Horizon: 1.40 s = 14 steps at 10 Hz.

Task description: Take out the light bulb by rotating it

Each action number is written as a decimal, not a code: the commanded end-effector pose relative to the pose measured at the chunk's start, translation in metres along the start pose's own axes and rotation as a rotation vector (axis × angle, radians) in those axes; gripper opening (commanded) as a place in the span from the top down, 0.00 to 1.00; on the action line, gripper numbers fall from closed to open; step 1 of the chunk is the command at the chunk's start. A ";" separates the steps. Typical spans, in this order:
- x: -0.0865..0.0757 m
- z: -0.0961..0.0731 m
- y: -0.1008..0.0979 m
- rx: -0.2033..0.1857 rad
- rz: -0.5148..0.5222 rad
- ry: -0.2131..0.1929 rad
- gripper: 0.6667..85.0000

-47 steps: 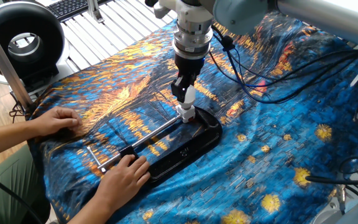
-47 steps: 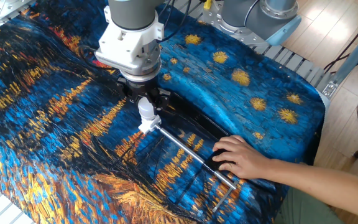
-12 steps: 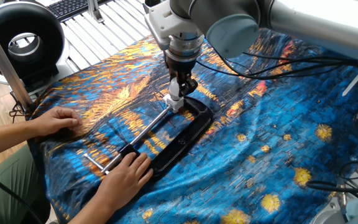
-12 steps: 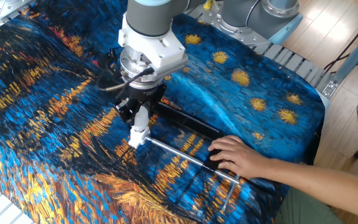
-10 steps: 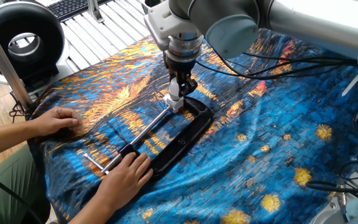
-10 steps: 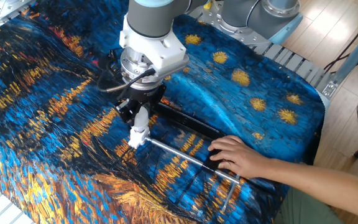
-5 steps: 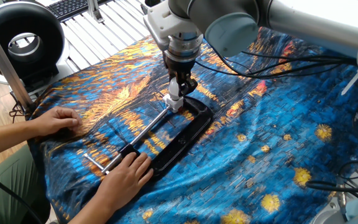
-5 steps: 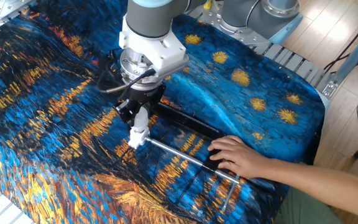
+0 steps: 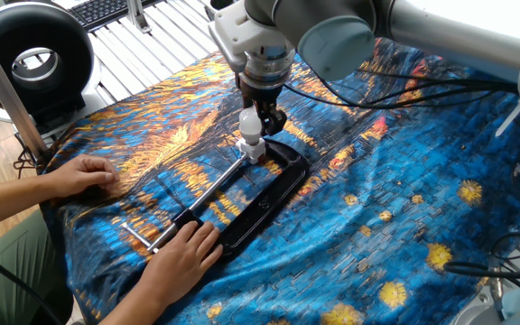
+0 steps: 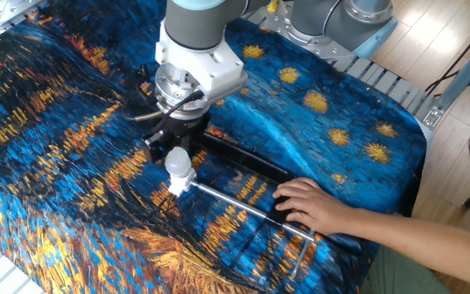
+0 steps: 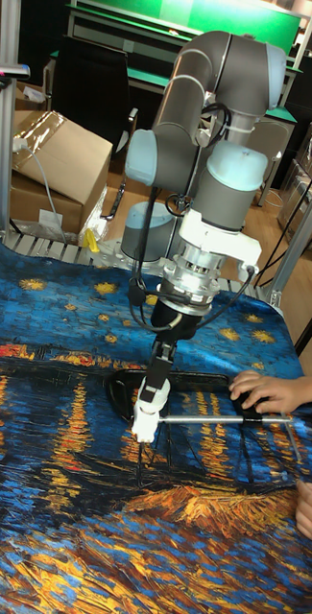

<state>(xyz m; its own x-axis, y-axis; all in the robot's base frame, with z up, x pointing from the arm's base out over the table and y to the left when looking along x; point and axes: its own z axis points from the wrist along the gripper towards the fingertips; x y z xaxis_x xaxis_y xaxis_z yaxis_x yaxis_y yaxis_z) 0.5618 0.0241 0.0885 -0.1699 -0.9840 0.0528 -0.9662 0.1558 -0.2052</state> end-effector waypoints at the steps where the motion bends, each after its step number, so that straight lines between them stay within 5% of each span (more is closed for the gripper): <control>1: 0.003 -0.003 0.001 -0.022 0.003 -0.023 0.00; 3: 0.008 -0.007 0.003 -0.040 0.084 -0.034 0.00; 7: 0.025 -0.017 0.023 -0.107 0.541 0.002 0.04; 10: 0.004 -0.026 0.050 -0.235 0.902 -0.024 0.08; 14: 0.003 -0.023 0.047 -0.236 1.141 0.000 0.19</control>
<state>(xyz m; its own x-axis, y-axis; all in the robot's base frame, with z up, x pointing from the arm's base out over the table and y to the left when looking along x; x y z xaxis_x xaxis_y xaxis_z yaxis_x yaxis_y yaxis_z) 0.5121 0.0263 0.1006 -0.9021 -0.4288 -0.0491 -0.4302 0.9025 0.0225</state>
